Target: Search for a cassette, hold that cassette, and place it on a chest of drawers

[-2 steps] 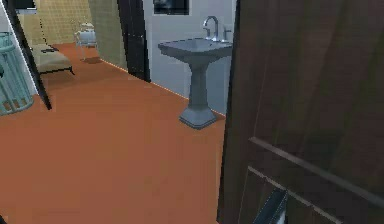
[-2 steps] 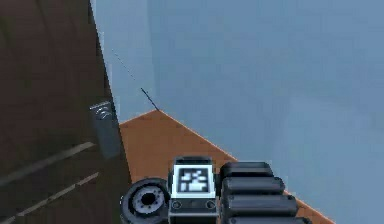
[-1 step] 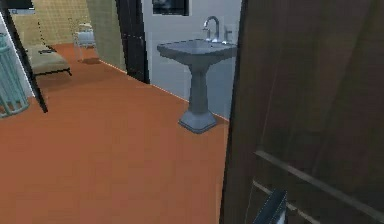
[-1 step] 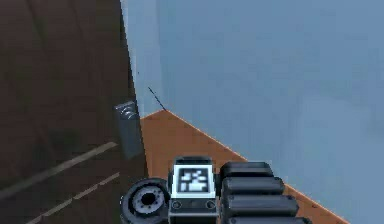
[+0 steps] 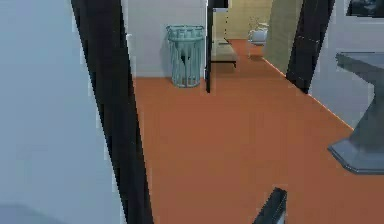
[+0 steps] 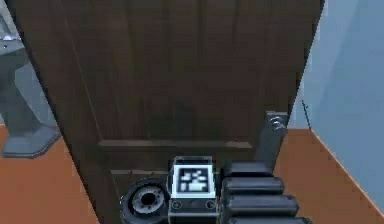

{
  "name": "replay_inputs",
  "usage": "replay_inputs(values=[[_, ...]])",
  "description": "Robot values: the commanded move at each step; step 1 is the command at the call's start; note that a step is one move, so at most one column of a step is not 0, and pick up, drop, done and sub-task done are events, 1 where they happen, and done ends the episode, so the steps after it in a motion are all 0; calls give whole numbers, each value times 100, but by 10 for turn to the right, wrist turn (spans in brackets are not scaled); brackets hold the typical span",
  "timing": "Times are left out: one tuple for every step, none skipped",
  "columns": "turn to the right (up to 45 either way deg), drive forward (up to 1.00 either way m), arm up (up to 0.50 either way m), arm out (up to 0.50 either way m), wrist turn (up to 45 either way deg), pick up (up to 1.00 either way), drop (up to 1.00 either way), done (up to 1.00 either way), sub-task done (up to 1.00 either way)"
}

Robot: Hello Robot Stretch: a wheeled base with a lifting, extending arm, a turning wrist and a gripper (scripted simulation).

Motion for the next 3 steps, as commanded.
replay_inputs(values=[[-450,0,0,0,0,0,0,0,0],[-360,0,0,0,0,0,0,0,0],[0,35,0,0,0,0,0,0,0]])
